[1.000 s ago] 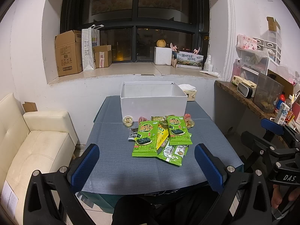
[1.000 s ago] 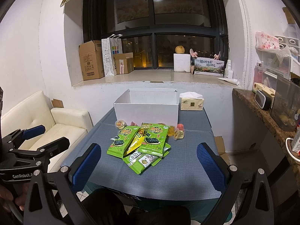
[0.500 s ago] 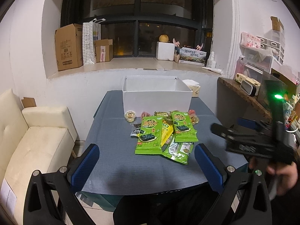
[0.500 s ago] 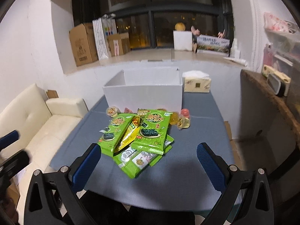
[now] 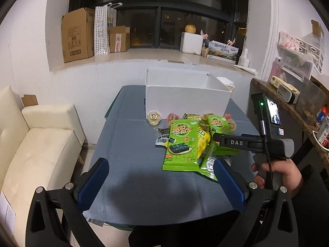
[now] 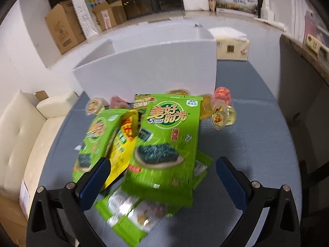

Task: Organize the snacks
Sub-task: 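Grasp a green seaweed packet with the right gripper while the left gripper grasps another, then carry both green seaweed packets into the white box and release them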

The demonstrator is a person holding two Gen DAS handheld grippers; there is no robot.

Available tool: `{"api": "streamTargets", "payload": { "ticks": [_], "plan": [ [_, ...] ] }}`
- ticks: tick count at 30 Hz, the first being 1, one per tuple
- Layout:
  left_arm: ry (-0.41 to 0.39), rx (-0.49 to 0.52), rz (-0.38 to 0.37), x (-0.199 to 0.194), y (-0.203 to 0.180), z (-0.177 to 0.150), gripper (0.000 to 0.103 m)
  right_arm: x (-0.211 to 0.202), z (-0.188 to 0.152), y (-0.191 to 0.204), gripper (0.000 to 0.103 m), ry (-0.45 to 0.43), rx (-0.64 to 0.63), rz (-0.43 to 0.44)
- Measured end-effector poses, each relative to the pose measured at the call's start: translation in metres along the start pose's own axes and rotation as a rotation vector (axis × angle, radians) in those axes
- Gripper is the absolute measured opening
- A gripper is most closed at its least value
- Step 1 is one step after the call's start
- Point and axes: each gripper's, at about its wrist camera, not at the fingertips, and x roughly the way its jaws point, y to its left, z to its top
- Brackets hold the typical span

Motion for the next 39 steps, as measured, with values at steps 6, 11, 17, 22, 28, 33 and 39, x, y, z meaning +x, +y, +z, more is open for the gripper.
{"api": "streamTargets", "payload": {
  "ticks": [6, 11, 17, 22, 28, 33, 39],
  "plan": [
    [0.023, -0.016, 0.005, 0.02, 0.01, 0.003, 0.103, 0.025, 0.012, -0.004, 0.097, 0.039, 0.034, -0.01],
    [0.041, -0.024, 0.0, 0.03, 0.013, 0.0, 0.103, 0.031, 0.008, -0.001, 0.072, 0.062, 0.004, -0.023],
    [0.048, -0.021, -0.008, 0.035, 0.01, 0.0, 0.103, 0.016, 0.008, 0.003, 0.072, 0.02, -0.018, -0.013],
    [0.056, -0.019, -0.014, 0.04, 0.008, 0.001, 0.103, -0.021, 0.014, 0.001, 0.072, -0.062, -0.037, 0.0],
    [0.088, -0.009, -0.055, 0.072, 0.0, 0.006, 0.103, -0.083, 0.007, -0.004, 0.072, -0.187, -0.053, 0.031],
    [0.115, 0.043, -0.104, 0.112, -0.02, 0.012, 0.103, -0.117, -0.01, -0.018, 0.072, -0.237, -0.022, 0.048],
    [0.208, 0.122, -0.157, 0.17, -0.04, 0.016, 0.103, -0.137, -0.025, -0.037, 0.072, -0.252, 0.024, 0.056]
  ]
}}
